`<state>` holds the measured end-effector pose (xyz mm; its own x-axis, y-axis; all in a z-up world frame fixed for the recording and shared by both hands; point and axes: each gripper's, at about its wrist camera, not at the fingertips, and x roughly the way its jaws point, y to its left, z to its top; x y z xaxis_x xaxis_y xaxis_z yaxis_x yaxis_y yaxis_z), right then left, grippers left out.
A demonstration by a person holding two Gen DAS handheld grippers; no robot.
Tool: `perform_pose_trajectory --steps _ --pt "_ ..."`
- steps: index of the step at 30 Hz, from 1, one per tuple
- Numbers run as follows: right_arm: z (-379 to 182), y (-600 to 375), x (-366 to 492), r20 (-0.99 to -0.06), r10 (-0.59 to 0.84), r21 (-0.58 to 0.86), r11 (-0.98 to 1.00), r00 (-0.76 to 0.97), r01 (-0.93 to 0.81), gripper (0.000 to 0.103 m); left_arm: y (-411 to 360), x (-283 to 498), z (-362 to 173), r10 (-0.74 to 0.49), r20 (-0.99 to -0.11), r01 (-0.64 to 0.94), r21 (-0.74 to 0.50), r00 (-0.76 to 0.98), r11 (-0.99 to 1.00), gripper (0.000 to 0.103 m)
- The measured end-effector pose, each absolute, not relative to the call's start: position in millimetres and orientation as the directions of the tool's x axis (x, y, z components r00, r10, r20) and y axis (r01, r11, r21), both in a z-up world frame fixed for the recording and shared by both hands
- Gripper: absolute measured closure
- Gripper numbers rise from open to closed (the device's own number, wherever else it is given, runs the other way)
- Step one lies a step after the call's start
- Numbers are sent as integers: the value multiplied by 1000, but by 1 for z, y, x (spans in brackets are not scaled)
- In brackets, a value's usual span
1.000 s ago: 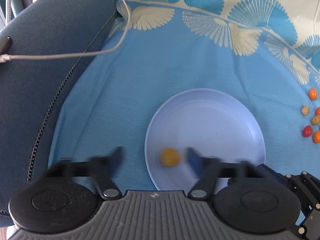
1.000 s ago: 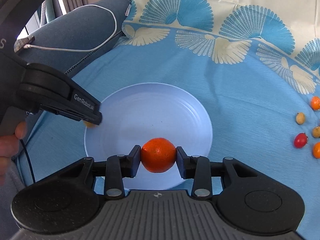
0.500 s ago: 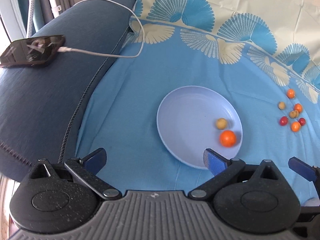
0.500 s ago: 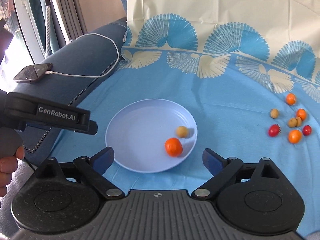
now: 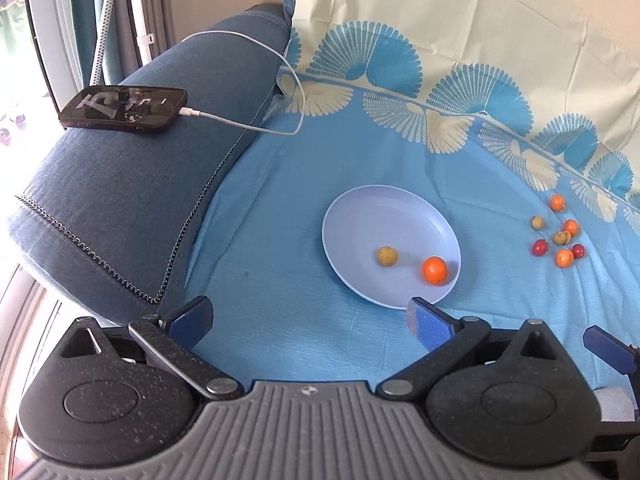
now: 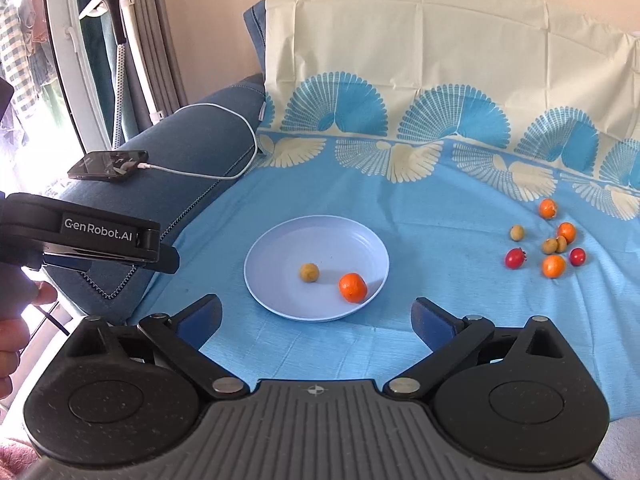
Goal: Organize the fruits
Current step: 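Lift both tools away from the plate toward the fruit cluster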
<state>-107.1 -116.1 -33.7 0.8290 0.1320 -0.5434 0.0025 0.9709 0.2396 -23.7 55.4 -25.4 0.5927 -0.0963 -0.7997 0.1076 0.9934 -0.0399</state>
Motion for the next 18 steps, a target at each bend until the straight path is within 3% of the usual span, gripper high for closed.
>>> perform_pose_trajectory --steps 18 --pt "-21 -117 -136 -479 111 227 974 871 1 2 54 -49 -7 -84 -760 95 -30 644 995 0"
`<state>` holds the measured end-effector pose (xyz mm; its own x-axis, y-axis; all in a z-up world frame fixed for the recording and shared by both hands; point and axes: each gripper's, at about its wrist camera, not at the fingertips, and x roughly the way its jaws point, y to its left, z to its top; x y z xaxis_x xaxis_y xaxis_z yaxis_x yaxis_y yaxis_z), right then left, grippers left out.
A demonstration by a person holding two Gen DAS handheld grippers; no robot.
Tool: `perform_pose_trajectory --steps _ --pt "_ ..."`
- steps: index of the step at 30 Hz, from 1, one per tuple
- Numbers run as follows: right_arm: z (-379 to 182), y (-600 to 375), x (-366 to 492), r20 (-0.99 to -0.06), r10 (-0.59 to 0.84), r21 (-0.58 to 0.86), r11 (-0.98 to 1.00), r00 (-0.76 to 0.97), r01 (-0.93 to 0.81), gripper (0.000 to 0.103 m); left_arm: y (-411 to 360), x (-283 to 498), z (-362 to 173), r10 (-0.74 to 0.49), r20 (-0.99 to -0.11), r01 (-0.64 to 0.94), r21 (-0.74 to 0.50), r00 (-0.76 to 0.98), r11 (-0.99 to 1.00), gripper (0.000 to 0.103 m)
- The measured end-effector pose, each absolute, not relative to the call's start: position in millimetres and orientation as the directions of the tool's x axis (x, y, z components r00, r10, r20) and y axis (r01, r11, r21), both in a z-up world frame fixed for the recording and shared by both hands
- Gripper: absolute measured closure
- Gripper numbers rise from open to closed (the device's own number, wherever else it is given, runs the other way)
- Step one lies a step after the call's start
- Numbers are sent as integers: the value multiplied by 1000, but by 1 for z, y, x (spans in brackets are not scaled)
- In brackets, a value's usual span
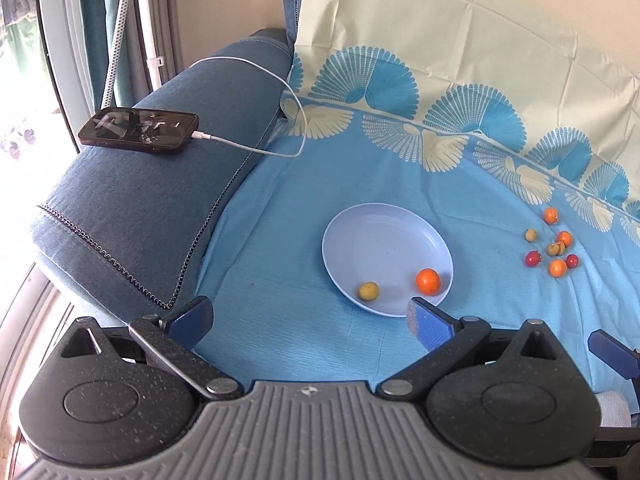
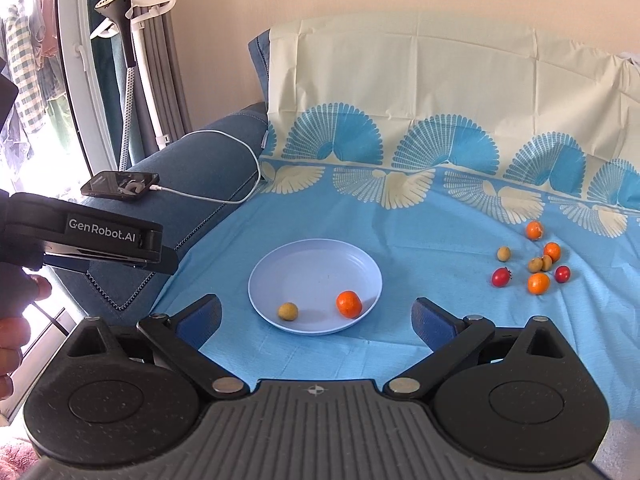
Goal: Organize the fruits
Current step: 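Lift both tools away from the plate toward the fruit cluster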
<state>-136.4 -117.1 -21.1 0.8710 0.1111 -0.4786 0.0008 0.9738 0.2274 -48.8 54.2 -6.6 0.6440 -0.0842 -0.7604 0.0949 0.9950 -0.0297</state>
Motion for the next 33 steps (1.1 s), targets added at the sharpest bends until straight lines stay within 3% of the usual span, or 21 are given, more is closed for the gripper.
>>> perform_pose_trajectory --steps 33 --pt "-31 -122 -126 -511 118 267 963 852 26 1 40 -31 -18 -75 -802 121 -4 593 993 0"
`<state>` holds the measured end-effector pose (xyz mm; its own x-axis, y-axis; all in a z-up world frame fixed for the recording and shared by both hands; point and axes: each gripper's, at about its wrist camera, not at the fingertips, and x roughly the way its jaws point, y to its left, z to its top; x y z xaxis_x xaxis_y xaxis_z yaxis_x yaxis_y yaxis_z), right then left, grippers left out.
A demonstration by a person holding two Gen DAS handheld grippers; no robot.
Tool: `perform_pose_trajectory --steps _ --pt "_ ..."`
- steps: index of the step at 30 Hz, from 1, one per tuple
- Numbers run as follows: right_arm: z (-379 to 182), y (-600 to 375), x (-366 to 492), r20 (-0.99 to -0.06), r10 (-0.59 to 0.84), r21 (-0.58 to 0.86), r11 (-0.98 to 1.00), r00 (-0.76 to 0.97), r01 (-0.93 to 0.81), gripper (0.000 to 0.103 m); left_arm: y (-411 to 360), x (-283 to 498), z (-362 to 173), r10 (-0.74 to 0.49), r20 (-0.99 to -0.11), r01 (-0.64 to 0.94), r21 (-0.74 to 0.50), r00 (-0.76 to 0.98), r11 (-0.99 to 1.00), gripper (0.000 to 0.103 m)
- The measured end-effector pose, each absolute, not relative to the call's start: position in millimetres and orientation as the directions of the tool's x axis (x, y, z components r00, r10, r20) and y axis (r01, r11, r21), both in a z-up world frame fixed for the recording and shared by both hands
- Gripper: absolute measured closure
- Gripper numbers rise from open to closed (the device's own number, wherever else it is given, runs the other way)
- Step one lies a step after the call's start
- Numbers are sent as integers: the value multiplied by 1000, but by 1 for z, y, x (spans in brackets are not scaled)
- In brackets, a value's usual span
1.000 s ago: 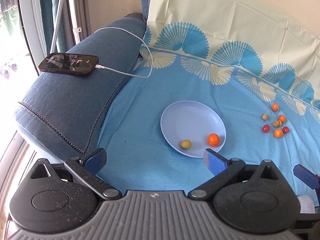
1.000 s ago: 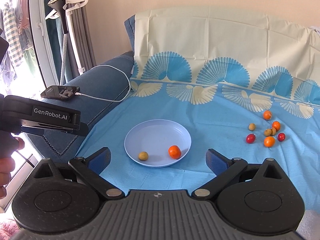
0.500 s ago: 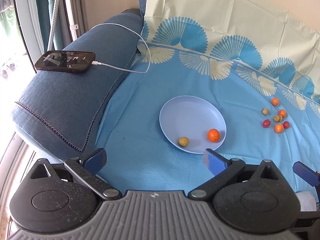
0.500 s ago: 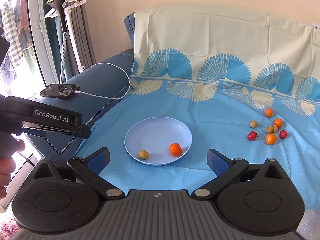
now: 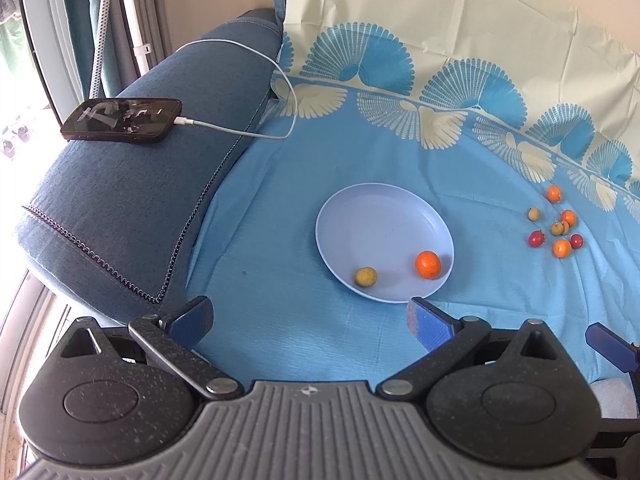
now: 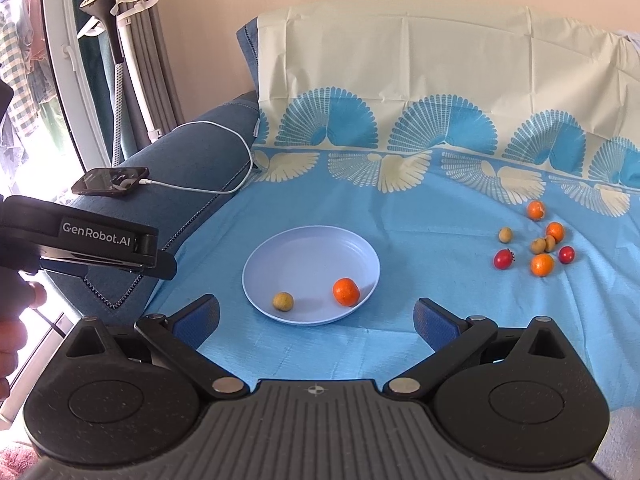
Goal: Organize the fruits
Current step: 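Lift both tools away from the plate toward the fruit cluster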
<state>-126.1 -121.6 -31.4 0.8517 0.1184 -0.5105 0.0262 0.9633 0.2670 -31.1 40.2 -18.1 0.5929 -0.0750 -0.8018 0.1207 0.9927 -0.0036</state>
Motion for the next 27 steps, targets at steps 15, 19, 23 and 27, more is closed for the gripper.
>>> perform_pose_trajectory --steps 15,19,23,27 --pt "-46 -165 -114 -510 81 334 936 857 110 1 -17 -4 -22 -97 -818 199 22 567 980 0" --pt "-53 -191 -110 -523 44 349 922 851 167 1 -44 3 -24 -110 -813 233 32 571 972 0" --pt "-59 -218 -105 -528 -6 343 913 849 220 1 -72 15 -30 -122 -817 266 39 563 963 0" --pt "-66 -245 -101 -537 -54 343 898 842 276 1 -99 28 -39 -132 -826 298 45 547 953 0"
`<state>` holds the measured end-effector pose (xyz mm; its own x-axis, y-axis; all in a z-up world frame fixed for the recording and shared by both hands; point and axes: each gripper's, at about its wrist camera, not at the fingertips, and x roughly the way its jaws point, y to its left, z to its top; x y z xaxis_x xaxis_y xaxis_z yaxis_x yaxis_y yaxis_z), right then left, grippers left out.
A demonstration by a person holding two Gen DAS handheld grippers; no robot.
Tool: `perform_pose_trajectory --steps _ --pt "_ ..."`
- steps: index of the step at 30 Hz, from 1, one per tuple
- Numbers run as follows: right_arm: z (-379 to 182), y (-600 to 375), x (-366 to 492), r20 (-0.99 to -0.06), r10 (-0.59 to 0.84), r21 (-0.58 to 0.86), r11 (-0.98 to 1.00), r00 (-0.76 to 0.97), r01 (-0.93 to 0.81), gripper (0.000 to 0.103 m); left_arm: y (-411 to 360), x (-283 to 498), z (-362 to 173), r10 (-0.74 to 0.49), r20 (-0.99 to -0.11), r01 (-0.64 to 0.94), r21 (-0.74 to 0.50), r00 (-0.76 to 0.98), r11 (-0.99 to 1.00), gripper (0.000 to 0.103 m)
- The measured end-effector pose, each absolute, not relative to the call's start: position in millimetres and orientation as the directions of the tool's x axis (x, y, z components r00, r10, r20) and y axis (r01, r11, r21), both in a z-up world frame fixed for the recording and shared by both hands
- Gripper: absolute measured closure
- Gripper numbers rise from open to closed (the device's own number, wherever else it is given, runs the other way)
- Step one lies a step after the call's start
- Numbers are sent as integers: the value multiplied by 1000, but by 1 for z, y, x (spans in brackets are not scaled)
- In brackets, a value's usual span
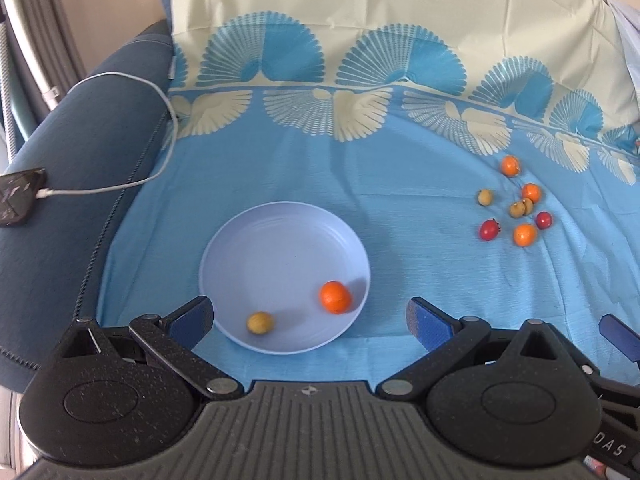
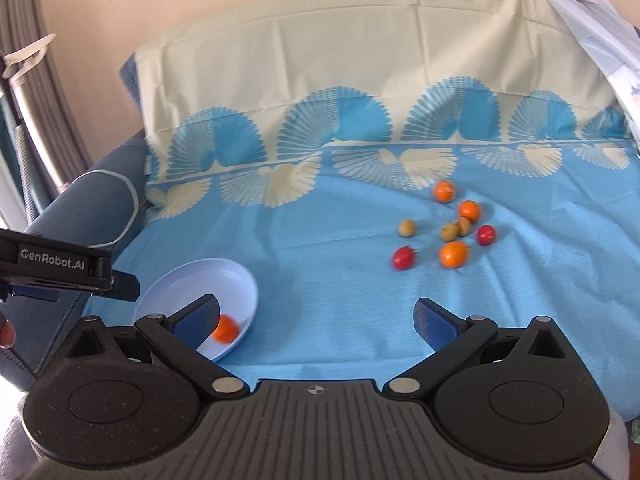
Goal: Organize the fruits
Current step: 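Lift both tools away from the plate toward the fruit cluster, then grasp a red cherry tomato with the left tool while the right tool grasps a tangerine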
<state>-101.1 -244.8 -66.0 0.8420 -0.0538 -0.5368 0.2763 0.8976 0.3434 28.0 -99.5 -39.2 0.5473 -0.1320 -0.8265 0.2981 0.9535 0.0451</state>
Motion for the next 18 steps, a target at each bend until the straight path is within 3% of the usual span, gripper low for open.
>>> perform_pose_trajectory --steps 18 --pt "-115 -343 -79 -581 -229 307 827 781 470 1 -198 80 -85 -179 -862 407 34 474 913 0"
